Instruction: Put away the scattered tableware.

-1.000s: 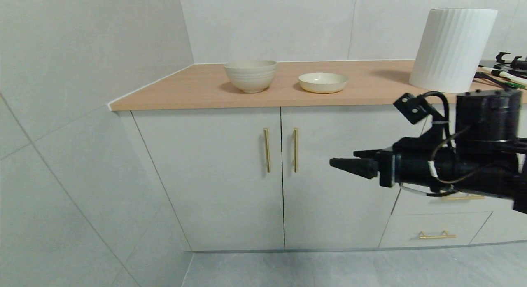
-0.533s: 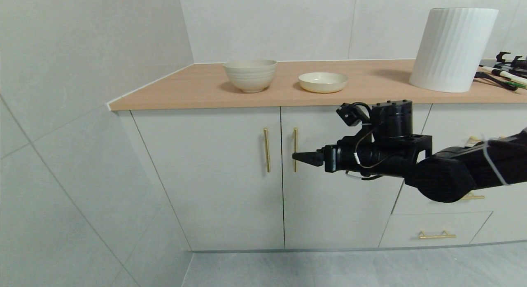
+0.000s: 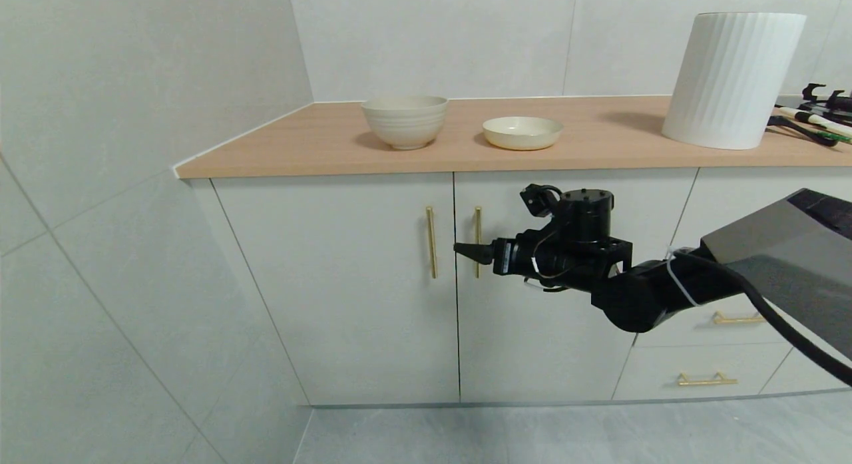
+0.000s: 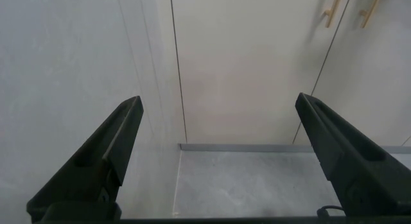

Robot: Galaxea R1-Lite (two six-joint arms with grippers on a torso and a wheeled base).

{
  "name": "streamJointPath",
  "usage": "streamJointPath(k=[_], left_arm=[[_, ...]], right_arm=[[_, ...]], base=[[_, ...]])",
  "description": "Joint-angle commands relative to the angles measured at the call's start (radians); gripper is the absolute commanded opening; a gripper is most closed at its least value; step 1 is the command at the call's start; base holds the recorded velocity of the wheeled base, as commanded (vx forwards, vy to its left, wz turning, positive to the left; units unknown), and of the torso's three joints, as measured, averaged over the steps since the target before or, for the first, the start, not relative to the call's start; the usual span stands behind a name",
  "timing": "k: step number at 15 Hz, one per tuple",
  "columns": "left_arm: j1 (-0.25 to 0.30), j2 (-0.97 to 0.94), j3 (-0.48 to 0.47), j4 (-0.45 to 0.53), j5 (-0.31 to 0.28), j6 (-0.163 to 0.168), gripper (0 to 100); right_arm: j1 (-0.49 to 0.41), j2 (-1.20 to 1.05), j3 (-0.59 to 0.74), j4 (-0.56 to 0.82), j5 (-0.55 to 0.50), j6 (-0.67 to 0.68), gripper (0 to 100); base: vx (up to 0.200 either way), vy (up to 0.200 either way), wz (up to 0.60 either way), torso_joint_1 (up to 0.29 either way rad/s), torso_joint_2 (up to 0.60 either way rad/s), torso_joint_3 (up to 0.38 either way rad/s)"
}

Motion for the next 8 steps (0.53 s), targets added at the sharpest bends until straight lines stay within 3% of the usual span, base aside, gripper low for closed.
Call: streamJointPath(k=[1,8], left_arm=[[0.000,0.000,0.000,0.000,0.000,-0.001,100],[0.000,0.000,0.000,0.000,0.000,-0.001,100]], right_arm=[[-0.001,0.054,-0.031,-0.022,-0.002,0.031,100],[0.007,0.118,-0.078,-0.059,-0.006,0.046,100]], base=[[0.000,0.000,0.00,0.000,0.00,0.000],[0.000,0.000,0.00,0.000,0.00,0.000]])
